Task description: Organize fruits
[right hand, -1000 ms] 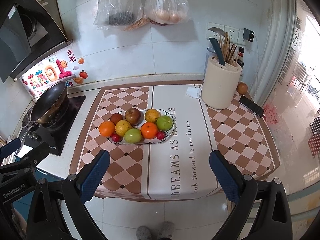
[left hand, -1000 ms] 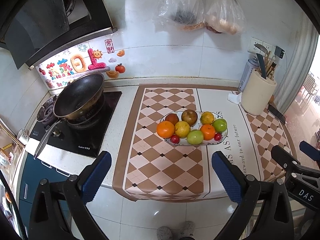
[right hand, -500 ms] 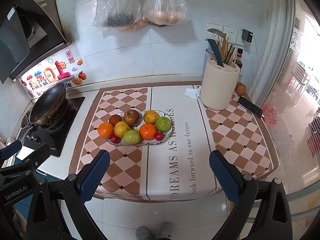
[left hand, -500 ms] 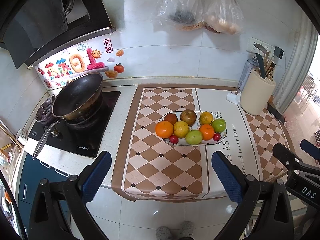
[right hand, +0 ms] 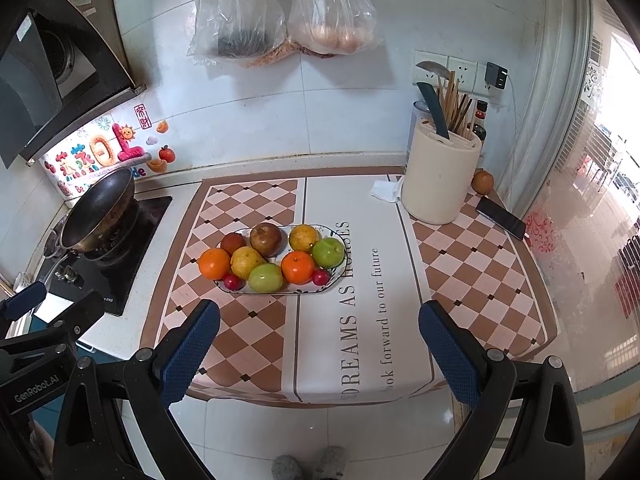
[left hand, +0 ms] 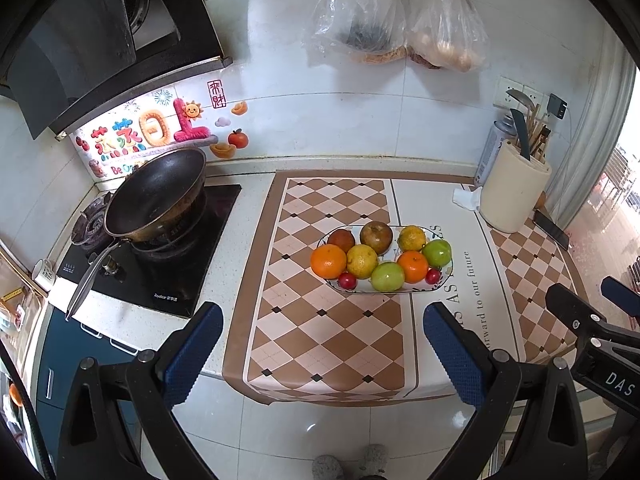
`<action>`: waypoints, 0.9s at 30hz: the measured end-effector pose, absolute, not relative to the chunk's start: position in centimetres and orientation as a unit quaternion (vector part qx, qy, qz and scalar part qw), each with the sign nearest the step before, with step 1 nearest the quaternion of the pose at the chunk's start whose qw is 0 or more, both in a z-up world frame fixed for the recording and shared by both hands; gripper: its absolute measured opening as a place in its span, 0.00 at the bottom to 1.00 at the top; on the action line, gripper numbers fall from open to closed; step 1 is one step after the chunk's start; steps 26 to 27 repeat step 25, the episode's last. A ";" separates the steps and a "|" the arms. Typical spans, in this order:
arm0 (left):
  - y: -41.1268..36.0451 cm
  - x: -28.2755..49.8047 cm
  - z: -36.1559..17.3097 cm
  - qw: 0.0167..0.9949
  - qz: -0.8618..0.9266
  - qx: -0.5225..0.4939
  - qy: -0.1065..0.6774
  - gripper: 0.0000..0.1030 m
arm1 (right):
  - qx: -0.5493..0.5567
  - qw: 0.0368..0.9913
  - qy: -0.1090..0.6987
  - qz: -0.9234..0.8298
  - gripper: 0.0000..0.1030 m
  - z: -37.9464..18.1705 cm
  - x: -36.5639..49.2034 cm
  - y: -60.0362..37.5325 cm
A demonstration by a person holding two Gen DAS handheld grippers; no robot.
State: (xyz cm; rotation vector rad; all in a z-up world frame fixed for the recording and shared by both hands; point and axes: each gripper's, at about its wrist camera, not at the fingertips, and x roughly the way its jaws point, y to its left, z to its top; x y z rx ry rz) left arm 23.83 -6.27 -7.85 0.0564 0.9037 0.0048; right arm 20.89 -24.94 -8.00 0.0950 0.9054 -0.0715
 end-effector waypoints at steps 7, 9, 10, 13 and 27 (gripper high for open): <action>-6.3 23.9 -7.8 0.900 0.005 0.029 0.435 1.00 | 0.046 0.898 0.437 -0.034 0.99 -7.8 21.0 -24.9; -6.3 23.9 -7.8 0.900 0.004 0.029 0.435 1.00 | 0.045 0.898 0.436 -0.035 0.99 -7.6 21.1 -24.9; -6.3 23.9 -7.9 0.900 0.004 0.028 0.435 1.00 | 0.046 0.898 0.435 -0.034 0.99 -7.6 21.2 -24.9; -6.4 24.0 -7.9 0.900 0.004 0.030 0.435 1.00 | 0.045 0.898 0.436 -0.035 0.99 -7.5 21.1 -24.9; -6.4 24.0 -7.7 0.901 0.005 0.030 0.433 1.00 | 0.044 0.898 0.436 -0.037 0.99 -7.3 21.1 -24.9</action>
